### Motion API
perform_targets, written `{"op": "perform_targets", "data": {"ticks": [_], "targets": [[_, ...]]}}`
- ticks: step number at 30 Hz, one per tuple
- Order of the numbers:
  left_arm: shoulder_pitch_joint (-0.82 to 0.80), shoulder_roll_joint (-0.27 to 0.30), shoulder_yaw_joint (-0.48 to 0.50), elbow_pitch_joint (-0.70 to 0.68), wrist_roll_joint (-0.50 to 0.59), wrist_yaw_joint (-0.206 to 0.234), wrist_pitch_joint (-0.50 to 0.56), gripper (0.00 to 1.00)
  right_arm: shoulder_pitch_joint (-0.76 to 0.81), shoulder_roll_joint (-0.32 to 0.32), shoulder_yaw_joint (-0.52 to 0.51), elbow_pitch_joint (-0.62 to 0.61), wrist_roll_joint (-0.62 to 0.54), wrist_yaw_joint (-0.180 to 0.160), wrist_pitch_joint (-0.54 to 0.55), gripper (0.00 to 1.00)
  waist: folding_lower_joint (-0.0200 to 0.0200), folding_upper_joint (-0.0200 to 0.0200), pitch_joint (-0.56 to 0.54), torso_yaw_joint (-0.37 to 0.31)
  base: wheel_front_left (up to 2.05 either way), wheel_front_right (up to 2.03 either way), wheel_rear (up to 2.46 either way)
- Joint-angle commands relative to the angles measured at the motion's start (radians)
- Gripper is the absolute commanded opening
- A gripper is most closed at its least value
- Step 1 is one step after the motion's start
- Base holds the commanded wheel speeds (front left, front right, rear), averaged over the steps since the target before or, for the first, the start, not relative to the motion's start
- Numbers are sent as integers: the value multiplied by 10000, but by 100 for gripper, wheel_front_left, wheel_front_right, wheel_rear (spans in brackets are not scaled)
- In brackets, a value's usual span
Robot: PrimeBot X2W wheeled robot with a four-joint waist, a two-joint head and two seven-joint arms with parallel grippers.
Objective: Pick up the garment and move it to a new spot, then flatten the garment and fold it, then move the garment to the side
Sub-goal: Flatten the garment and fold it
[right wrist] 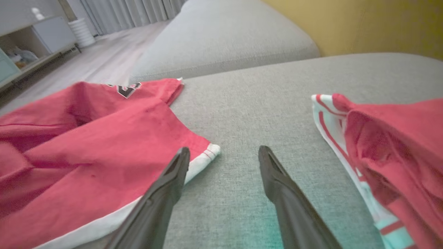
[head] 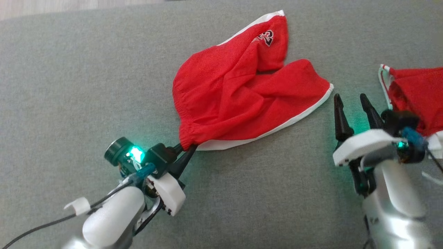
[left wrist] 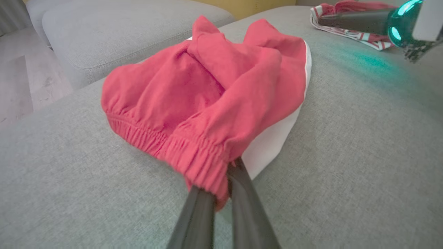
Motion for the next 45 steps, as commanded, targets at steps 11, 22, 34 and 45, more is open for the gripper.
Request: {"op": "perform_targets", "data": {"ticks": [11, 22, 34, 45], "targets": [[-822, 133, -3, -449, 30, -84, 343, 0, -2340, -43, -200, 2501, -1171, -7, 584, 100, -1, 0, 448, 320, 0, 0, 0], [-957, 123, -162, -163, -66, -113, 588, 0, -3074, -43, 137, 4019, -1986, -7, 469, 0, -1, 0, 445, 257, 0, 0, 0], [-1774, 777, 103, -267, -453, -314, 1189, 0, -3770, -84, 945, 2786, -662, -7, -344, 0, -1, 0, -808, -473, 0, 0, 0], [-4844, 1551, 59, -294, -1838, -589, 2618, 0, -4597, -741, 1533, -452, 864, -7, 1120, 0, -1, 0, -1959, -805, 0, 0, 0]]}}
